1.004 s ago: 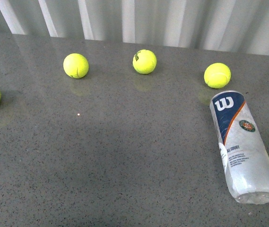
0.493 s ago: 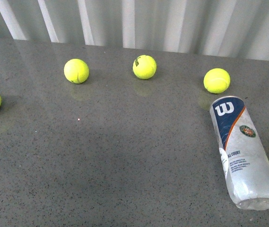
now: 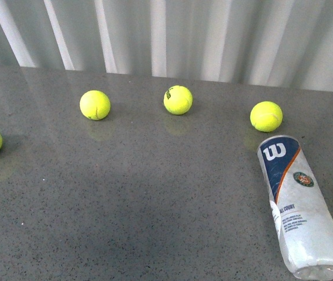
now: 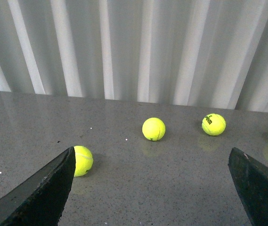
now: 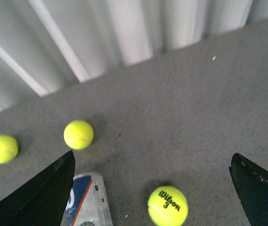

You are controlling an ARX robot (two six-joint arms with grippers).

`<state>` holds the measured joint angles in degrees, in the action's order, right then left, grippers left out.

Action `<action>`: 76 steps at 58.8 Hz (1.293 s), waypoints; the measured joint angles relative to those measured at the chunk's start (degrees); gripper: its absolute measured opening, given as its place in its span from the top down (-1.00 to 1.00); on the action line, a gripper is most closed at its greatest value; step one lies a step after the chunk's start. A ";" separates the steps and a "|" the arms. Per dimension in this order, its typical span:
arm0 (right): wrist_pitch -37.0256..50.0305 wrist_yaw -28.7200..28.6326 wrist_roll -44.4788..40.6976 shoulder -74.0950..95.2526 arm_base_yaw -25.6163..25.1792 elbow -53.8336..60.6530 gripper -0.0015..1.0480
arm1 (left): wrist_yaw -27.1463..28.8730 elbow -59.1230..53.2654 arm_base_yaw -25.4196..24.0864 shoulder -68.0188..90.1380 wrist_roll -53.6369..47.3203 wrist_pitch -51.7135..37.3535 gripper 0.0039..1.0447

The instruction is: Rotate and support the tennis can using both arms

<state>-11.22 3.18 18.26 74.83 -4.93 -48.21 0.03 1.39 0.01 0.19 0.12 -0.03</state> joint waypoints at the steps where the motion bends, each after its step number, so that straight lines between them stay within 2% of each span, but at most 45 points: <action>1: -1.64 -0.59 0.22 1.99 0.70 -1.44 -0.86 | 0.00 0.00 0.00 0.00 0.02 0.00 -0.87; 10: -10.14 -5.18 -0.76 11.89 7.37 -6.05 -0.86 | 0.00 0.00 0.00 0.00 0.02 0.00 -0.87; 23: -7.96 -4.35 -2.03 18.38 13.29 -2.71 -0.86 | 0.00 0.00 0.00 0.00 0.02 0.00 -0.87; 43: -0.57 -5.57 -2.45 25.99 12.59 -2.10 -0.86 | -0.02 0.00 0.00 0.00 0.02 0.00 -0.87; 76: 1.73 -6.99 -1.88 37.27 11.89 -7.52 -0.86 | 0.00 0.00 0.00 0.00 0.02 0.00 -0.87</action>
<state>-9.50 -3.81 16.38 112.09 6.96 -55.72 0.03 1.39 0.01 0.19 0.14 -0.03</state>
